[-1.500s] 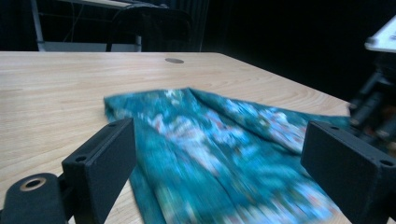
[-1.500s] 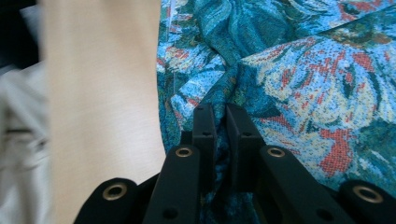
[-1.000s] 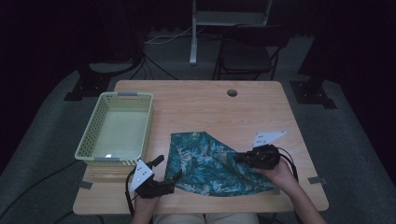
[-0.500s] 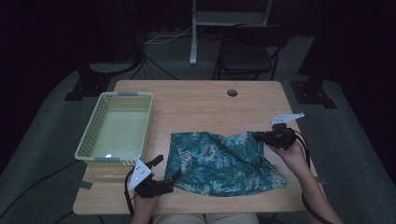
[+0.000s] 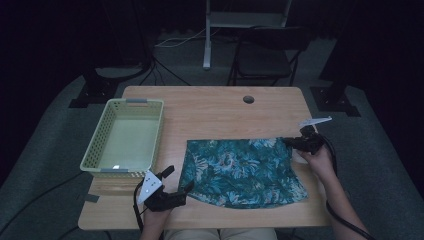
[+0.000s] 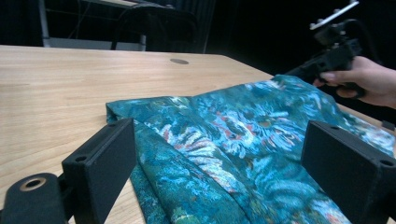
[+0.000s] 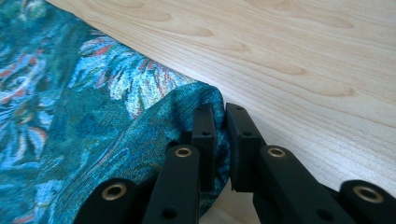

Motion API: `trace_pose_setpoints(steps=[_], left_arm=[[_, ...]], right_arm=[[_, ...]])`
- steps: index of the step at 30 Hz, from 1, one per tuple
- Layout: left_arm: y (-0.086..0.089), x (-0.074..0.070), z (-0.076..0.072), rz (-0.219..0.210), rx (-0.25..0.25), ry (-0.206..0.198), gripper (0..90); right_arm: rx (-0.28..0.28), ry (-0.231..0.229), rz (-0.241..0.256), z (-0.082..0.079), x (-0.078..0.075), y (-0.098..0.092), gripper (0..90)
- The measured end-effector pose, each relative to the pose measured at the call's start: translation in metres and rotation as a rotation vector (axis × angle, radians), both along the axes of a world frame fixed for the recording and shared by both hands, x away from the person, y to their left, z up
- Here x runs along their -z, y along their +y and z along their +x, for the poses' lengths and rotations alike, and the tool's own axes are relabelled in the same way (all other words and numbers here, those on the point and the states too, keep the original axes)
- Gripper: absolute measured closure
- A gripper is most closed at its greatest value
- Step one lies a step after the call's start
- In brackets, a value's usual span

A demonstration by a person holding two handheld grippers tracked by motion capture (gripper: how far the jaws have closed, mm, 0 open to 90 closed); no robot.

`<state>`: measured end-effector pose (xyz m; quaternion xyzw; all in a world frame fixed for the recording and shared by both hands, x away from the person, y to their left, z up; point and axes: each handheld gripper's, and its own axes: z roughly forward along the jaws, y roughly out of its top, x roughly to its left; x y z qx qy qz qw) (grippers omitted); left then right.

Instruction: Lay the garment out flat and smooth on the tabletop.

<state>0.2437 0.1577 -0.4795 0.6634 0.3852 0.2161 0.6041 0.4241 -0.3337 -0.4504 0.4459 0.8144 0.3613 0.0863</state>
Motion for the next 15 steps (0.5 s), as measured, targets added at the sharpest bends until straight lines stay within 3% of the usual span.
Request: trace_pose_setpoints(steps=[3, 5, 6, 9, 13, 14, 15], left_arm=[[-0.002, 0.000, 0.000, 0.012, 0.002, -0.007, 11.5], [-0.003, 0.000, 0.000, 0.026, 0.001, -0.007, 11.5], [-0.003, -0.001, 0.000, 0.033, -0.006, -0.003, 11.5], [-0.005, -0.001, 0.000, 0.044, -0.020, 0.006, 11.5], [-0.007, -0.002, 0.004, 0.069, -0.005, 0.035, 11.5], [-0.009, -0.002, 0.009, 0.123, 0.015, 0.081, 11.6], [-0.009, -0.002, 0.009, 0.123, 0.015, 0.081, 11.5]], right_arm=[[0.019, -0.001, -0.006, 0.006, 0.004, -0.002, 74.9], [0.041, -0.010, -0.020, 0.009, 0.005, -0.003, 63.6], [0.080, -0.026, -0.045, 0.009, 0.005, -0.005, 55.4], [0.107, -0.036, -0.031, 0.004, 0.000, -0.013, 52.5], [0.081, -0.066, -0.043, -0.013, -0.007, -0.017, 52.4], [0.046, -0.081, -0.046, -0.028, -0.011, -0.020, 51.3], [0.046, -0.081, -0.046, -0.028, -0.011, -0.020, 51.3]])
